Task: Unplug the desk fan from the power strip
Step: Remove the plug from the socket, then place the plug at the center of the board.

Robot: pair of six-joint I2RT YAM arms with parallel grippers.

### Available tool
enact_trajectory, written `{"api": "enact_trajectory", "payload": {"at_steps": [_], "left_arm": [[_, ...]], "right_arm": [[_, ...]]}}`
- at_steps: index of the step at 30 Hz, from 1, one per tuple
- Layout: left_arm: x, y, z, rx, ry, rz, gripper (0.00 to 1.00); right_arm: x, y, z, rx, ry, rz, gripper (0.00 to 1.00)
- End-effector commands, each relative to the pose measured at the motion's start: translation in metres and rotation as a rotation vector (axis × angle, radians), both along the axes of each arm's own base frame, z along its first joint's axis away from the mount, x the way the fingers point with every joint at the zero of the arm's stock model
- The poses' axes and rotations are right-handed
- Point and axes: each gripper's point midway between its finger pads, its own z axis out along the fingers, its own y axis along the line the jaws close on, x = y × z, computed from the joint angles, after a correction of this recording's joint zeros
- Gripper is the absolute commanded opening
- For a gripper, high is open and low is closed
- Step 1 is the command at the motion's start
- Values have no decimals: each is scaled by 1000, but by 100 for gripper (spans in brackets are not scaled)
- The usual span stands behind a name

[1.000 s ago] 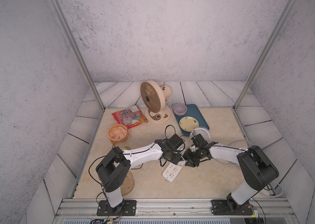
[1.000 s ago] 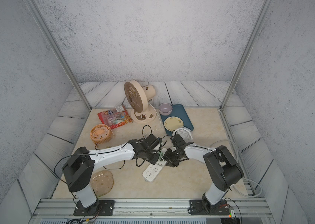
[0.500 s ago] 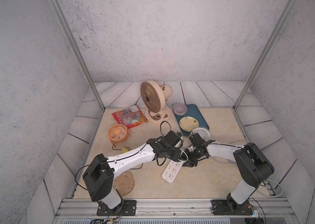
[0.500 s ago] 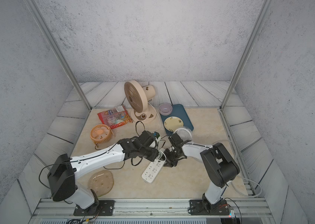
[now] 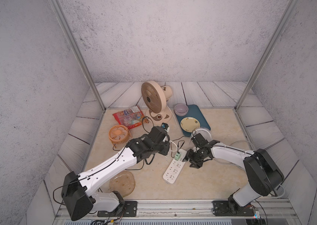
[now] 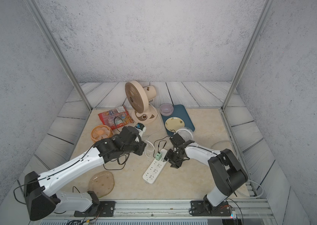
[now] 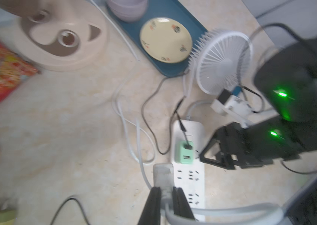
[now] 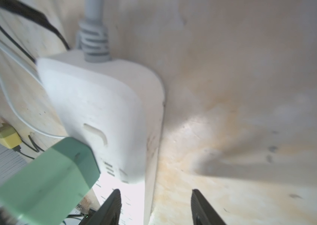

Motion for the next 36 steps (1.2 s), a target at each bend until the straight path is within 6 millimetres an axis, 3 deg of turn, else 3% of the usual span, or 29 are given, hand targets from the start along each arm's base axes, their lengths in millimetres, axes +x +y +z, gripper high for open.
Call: {"api": "enact_trajectory", "payload": {"at_steps": [1,5,12,17,20,23,26,30,33,36], "left_arm": [[28,44,9,44,-22,124,0],[73,75,18,65,-57,248,0],[163,106,22,-58,-36,464,0],[210,139,62,-72,-124,592,0],[229,144,75,-120,-139,608,0],[240,127,56,-167,-91,554,0],[243,109,10,-216,30,515,0],[246,103,-35,-201,129,524,2],[249,107,-57,-167,156,538,15],[249,109,-65,-143,173,534,45]], "right_arm": [[4,-35,21,-172,-66,-17,65],[-3,-60,40,-228,-98,-46,75],[-19,-103,70,-270,-220,-164,77],[-32,-125,86,-272,-306,-239,77],[-39,-132,86,-268,-317,-261,77],[-40,-131,84,-255,-314,-263,77],[-36,-125,84,-237,-313,-250,77],[-31,-119,86,-232,-302,-221,77],[-29,-116,86,-228,-295,-206,77],[-28,-114,85,-222,-297,-200,77]]}}
